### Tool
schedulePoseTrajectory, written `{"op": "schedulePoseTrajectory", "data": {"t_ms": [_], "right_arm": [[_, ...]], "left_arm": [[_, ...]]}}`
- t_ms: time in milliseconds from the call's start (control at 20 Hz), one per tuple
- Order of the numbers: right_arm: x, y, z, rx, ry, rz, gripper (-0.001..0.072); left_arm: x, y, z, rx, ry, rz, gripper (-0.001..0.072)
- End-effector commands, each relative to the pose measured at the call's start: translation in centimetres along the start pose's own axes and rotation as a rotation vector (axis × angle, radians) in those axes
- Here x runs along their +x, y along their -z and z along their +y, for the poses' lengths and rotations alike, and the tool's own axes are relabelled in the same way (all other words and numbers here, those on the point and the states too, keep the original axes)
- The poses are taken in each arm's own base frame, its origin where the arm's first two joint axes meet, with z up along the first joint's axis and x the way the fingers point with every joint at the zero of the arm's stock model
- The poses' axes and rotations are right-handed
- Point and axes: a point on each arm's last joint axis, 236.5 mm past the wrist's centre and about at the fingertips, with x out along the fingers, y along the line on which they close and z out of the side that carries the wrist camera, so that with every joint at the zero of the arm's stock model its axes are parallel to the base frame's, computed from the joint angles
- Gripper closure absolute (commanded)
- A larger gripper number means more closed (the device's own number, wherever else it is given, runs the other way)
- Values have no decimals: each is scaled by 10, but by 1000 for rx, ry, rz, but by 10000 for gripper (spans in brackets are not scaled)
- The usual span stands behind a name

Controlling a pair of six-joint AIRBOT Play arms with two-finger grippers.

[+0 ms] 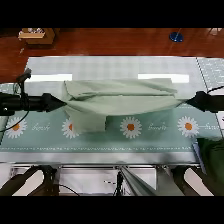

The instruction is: Fold the shirts.

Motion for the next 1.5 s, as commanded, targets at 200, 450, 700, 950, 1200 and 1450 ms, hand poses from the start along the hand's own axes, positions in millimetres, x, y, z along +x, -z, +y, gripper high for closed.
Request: {"op": "schedulePoseTrajectory", "data": {"t_ms": [200,450,700,950,1200,1450], "right_arm": [[50,-56,20,55,-54,-157,689],[77,-115,21,89,-57,-207,689],[108,-150,13,132,-61,-204,689],[145,-168,19,100,-40,-249,688],[179,-147,2,87,4,-175,688],[189,-130,-15,23,62,-103,688]], "left_arm": [[-10,-81,11,13,-55,-209,680],[15,-114,50,-52,-69,-179,680],[50,-134,82,-98,-58,-117,680],[82,-138,100,-118,-52,-65,679],[91,-153,123,-136,-88,-107,678],[97,-158,142,-159,-120,-134,678]]}}
